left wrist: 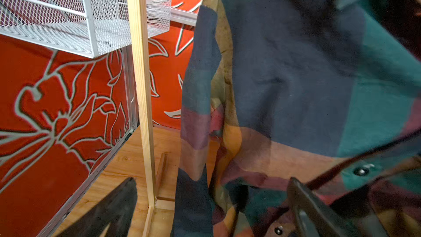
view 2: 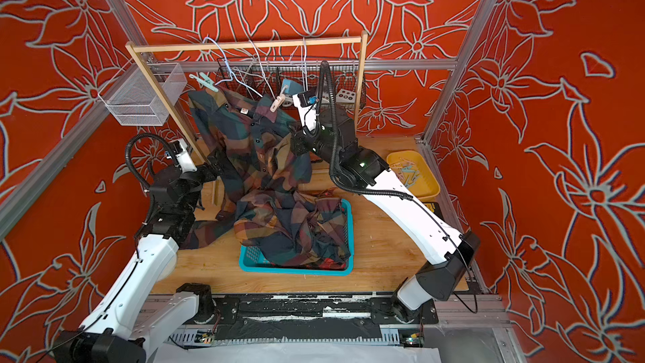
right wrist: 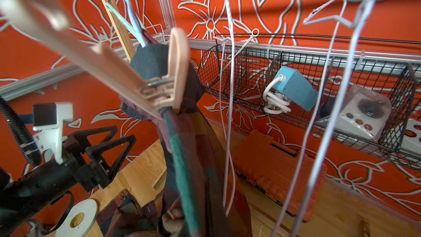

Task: Remove the clothespins securing long-sleeve shirts to the hanger
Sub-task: Place the long-sleeve shirt at the bin.

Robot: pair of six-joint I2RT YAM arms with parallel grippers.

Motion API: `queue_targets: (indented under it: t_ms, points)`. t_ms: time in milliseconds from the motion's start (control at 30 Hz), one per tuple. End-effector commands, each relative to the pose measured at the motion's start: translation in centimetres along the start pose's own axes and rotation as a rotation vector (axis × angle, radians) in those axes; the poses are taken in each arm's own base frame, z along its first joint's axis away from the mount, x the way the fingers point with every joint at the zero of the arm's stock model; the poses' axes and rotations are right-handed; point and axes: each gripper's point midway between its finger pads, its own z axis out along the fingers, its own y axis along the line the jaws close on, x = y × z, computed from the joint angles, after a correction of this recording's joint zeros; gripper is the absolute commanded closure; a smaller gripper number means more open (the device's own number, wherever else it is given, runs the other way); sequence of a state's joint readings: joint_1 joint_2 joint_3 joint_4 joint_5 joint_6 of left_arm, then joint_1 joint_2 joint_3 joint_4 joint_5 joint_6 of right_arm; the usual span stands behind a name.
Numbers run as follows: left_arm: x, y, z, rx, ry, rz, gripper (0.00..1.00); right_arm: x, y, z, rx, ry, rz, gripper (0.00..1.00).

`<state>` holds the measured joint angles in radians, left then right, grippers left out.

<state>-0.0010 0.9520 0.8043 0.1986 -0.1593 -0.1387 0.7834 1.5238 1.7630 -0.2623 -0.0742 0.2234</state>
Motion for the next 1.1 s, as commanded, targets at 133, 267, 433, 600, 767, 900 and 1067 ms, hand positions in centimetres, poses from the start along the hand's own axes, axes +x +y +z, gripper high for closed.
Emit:
queue_targets:
  t_ms: [133,267,433,600,767,900,1067]
  points:
    - [-2.3,-0.7,1.9,0.033,-0.078,0.006,0.02,-3.2,1.3,-4.3,-0.088,-0.101,0.025,1.0]
    - [-2.0,-1.2,3.0,0.059,-0.077,0.026,0.02,-3.2,1.6,-6.0,-0.109,-0.109,0.034,1.0]
    - [-0.9,-1.9,5.0,0.096,-0.053,0.051,0.02,-3.3,2.1,-8.0,-0.147,-0.122,0.048,1.0]
    - [0.3,-3.3,7.2,0.166,-0.007,0.057,0.17,-3.3,2.8,-9.5,-0.182,-0.128,0.055,1.0]
    - [0.4,-5.4,7.7,0.285,0.01,0.036,0.74,-3.6,3.1,-10.8,-0.2,-0.143,0.057,1.0]
    - [-1.0,-7.1,6.6,0.378,-0.008,0.006,1.0,-4.3,3.4,-11.2,-0.21,-0.154,0.056,1.0]
    - [-3.6,-9.9,3.6,0.491,-0.06,0.008,1.0,-5.9,4.0,-11.6,-0.238,-0.181,0.052,1.0]
